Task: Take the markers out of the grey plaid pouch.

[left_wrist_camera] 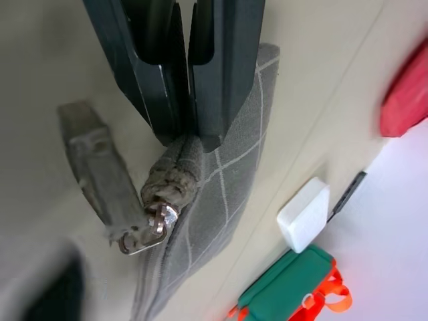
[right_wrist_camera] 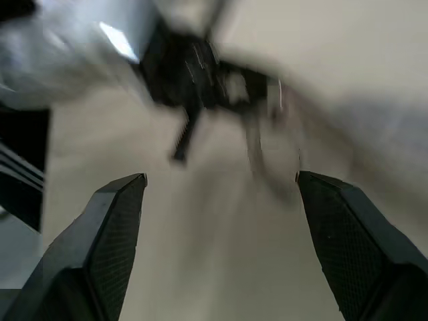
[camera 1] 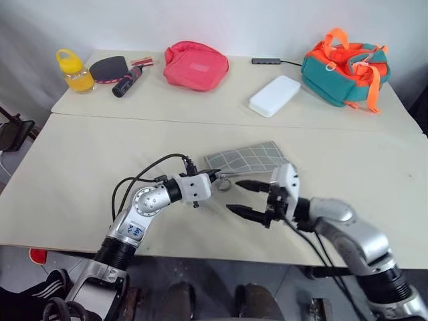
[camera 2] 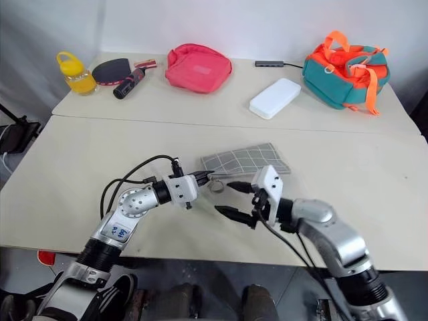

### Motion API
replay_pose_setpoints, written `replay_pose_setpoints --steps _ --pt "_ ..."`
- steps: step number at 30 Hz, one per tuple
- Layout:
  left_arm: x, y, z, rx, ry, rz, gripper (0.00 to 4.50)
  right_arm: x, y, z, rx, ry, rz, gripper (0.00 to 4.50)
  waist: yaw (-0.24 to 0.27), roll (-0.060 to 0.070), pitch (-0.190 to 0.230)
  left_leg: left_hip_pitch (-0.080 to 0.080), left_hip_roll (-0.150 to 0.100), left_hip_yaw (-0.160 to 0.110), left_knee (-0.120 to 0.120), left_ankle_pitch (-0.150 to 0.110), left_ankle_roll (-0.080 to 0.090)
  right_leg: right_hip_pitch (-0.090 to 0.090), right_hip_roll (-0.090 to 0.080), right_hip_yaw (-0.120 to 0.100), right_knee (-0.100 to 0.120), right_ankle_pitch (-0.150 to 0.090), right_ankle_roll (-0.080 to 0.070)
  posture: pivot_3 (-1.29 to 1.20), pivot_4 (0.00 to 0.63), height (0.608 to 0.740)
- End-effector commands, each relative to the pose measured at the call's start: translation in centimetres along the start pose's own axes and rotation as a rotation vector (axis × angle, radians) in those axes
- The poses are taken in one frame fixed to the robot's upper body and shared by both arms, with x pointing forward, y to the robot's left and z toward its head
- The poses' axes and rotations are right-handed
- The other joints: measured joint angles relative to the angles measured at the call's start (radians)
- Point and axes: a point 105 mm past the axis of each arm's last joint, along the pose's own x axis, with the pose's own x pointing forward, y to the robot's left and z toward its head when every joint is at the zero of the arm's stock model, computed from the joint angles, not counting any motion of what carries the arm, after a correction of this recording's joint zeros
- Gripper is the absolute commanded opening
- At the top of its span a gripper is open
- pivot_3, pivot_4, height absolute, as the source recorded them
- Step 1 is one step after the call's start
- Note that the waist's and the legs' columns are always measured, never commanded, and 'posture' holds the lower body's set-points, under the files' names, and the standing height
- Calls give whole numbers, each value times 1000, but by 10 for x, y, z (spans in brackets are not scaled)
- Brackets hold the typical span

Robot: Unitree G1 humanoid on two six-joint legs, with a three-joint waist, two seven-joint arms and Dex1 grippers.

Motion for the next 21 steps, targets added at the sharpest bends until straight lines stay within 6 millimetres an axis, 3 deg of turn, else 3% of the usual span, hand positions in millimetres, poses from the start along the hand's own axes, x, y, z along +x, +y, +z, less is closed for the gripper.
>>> replay_pose_setpoints --steps 1,7,12,16,21 --pt "1 6 6 23 -24 25 0 0 -8 -2 33 -26 -64 3724 0 0 0 -1 0 0 0 0 0 0 1 0 0 0 1 0 150 740" --pt "0 -2 8 10 -30 11 0 22 -16 19 91 -139 -67 3724 -8 0 0 -1 0 1 1 0 0 -1 3 1 0 1 1 0 150 740" --pt "-2 -5 7 17 -20 6 0 36 -5 35 210 -239 -13 3724 -4 0 0 -1 1 0 -1 0 0 -2 2 0 1 2 1 0 150 740" --pt "-1 0 11 -9 -33 36 0 45 9 27 217 -208 29 3724 -5 0 0 -2 -1 1 -1 0 1 -2 2 0 0 3 3 0 150 740" --pt "-1 2 12 -24 -35 50 0 50 2 26 231 -218 -10 2494 -6 0 0 -3 0 1 -1 -1 1 -3 2 0 1 3 3 0 150 740"
